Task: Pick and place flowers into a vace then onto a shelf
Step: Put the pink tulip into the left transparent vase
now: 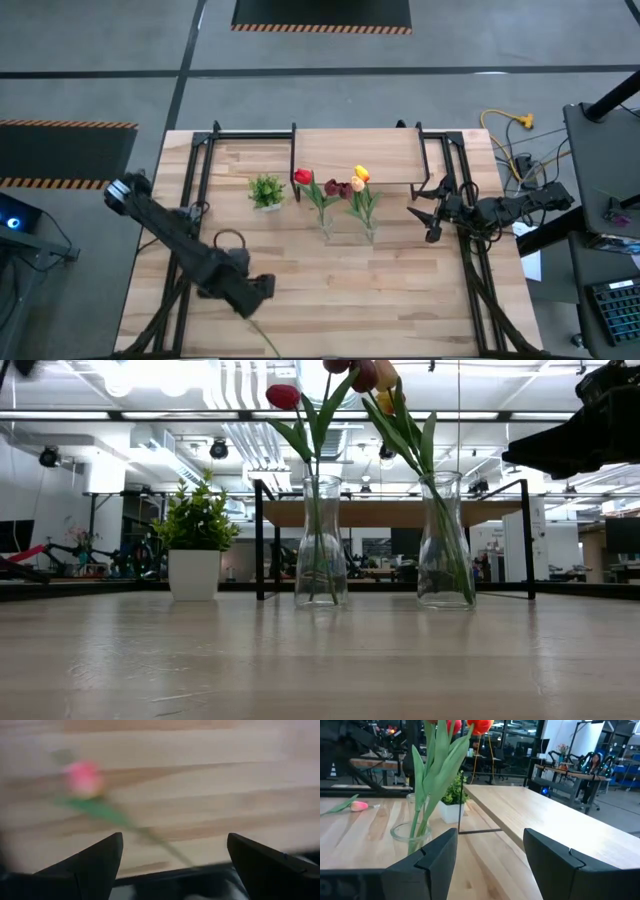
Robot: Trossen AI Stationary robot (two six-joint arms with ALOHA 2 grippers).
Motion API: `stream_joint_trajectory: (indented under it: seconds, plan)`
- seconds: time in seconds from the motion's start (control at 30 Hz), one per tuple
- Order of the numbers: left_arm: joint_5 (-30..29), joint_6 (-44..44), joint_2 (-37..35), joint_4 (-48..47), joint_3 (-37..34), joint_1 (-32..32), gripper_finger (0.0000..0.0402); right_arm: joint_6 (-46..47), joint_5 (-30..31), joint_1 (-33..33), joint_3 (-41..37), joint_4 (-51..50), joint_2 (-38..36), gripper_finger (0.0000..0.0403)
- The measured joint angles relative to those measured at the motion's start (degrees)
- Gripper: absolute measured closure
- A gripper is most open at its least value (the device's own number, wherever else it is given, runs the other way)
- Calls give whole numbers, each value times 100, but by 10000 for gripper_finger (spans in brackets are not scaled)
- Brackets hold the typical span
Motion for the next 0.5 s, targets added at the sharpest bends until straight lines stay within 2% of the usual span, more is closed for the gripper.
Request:
stream_joint_trajectory:
  seconds: [0.1, 0.2, 0.33, 0.5]
  plan:
    - [580, -354, 738, -1200, 863, -150, 61, 0, 0, -2, 0, 4, 0, 184]
    - [992, -462, 1426, -1956, 1559, -293, 61, 0, 0, 0, 0, 4, 0, 184]
    - [1027, -462, 2057, -2112, 2081, -425, 61, 0, 0, 0, 0, 5, 0, 184]
    - [966, -300, 2591, -2116, 2072, -510, 61, 57, 0, 0, 0, 4, 0, 184]
